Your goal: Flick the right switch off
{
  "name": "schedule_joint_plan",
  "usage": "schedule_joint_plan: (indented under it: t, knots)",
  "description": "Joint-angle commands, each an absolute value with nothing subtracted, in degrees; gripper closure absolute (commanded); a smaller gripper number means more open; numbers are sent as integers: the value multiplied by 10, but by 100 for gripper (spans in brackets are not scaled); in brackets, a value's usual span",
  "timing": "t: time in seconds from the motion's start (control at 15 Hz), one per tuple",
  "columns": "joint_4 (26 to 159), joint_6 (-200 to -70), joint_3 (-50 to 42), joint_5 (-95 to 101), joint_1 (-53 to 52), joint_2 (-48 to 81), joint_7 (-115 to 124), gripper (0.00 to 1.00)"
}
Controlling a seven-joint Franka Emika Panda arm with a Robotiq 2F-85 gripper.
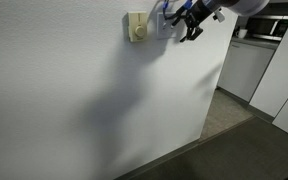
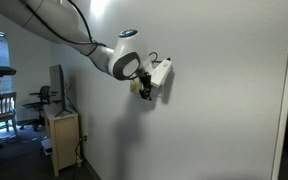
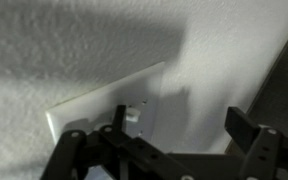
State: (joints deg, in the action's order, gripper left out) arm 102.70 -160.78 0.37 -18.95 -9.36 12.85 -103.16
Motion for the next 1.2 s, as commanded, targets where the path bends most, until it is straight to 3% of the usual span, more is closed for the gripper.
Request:
schedule_joint_plan:
  t: [0.0, 0.67, 1.13]
  knots:
    - [1031, -1603, 9, -223, -76, 160, -1056, 0]
    - [1025, -1590, 4, -232, -83, 151, -1050, 0]
    - [1016, -1514, -17, -169, -93, 122, -1017, 0]
